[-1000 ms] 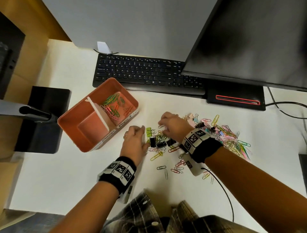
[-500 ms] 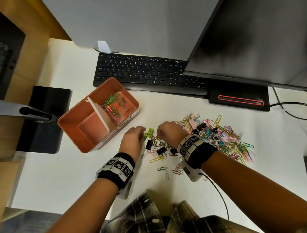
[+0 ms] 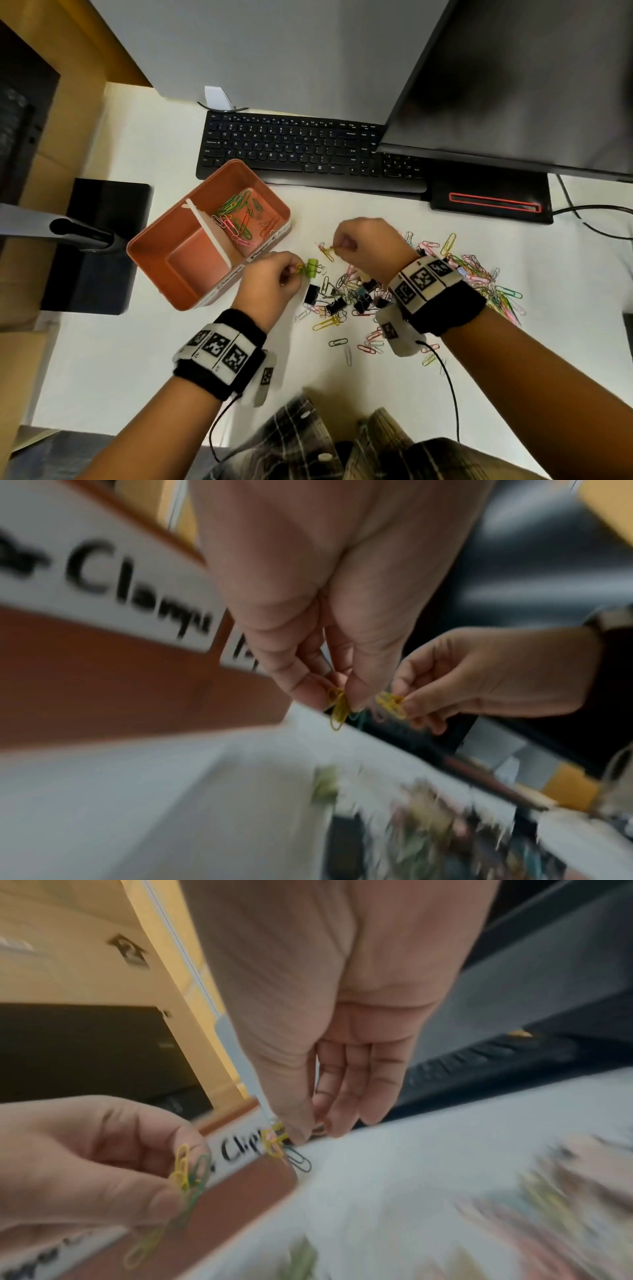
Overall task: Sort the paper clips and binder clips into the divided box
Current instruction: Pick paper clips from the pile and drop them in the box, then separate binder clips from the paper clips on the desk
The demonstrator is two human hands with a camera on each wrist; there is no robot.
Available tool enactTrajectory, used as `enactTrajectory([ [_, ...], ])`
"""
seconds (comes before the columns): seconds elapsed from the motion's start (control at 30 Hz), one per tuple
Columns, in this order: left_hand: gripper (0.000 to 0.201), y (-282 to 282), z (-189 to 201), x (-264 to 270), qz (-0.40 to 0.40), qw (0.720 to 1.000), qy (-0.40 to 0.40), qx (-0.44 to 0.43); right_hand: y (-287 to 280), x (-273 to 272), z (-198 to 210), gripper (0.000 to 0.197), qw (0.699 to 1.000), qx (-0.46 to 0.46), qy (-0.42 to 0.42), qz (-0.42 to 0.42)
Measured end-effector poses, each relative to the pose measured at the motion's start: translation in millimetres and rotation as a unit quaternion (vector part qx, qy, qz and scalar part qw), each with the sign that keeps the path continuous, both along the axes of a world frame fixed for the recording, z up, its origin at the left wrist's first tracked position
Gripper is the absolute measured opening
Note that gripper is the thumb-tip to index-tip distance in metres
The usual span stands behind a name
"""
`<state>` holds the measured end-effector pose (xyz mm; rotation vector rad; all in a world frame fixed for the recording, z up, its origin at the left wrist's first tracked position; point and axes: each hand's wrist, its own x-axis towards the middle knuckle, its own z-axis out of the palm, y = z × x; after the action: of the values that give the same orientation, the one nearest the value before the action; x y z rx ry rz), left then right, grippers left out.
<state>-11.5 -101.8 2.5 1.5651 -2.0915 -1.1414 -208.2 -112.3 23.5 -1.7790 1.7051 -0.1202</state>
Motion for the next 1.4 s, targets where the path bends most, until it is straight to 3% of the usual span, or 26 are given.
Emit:
enactTrajectory([
  [0.13, 0.009, -19, 58, 19, 0.057, 0.995, 0.064, -0.054, -24, 19, 32, 0.008, 0.997, -0.061, -0.048, -0.011],
  [0.27, 0.011, -60, 75, 45, 0.157, 0.98, 0.096, -0.07, -54, 54, 44, 0.01, 0.99, -0.112, -0.087, -0.013],
  [0.43, 0.03, -77, 63, 56, 0.159, 0.987, -0.027, -0.017, -68, 85, 38, 0.02, 0.99, -0.097, -0.103, -0.027],
  [0.5, 0.037, -63, 64, 54, 0.146, 0.988, -0.021, -0.044, -52, 72, 33, 0.019, 0.989, -0.112, -0.091, -0.03],
  [0.6, 0.03, -28, 56, 43, 0.058, 0.995, 0.014, -0.078, -11, 37, 17, 0.018, 0.994, -0.081, -0.064, -0.021],
  [0.73, 0.036, 15, 14, 17, -0.07, 0.996, -0.029, 0.035, 41, 4, -9, 0.033, 0.997, 0.065, -0.003, 0.041],
  [0.9, 0.048, 29, -35, -7, -0.127, 0.984, -0.096, 0.079, 59, 12, -36, 0.04, 0.996, 0.037, 0.019, 0.082],
  [1.0, 0.042, 27, -44, -13, -0.11, 0.987, -0.1, 0.068, 56, 12, -49, 0.025, 0.996, 0.011, 0.05, 0.069],
  [1.13, 0.038, 18, -41, -10, -0.047, 0.996, -0.051, 0.06, 52, 1, -50, 0.02, 0.999, -0.024, 0.006, 0.025],
  [1.27, 0.048, 11, -33, -4, 0.043, 0.998, -0.026, 0.025, 39, -12, -38, 0.025, 0.995, -0.089, -0.012, -0.048],
  [1.4, 0.046, 26, -34, 7, 0.032, 0.998, -0.047, -0.002, 41, -20, -35, 0.033, 0.995, -0.061, -0.023, -0.079],
])
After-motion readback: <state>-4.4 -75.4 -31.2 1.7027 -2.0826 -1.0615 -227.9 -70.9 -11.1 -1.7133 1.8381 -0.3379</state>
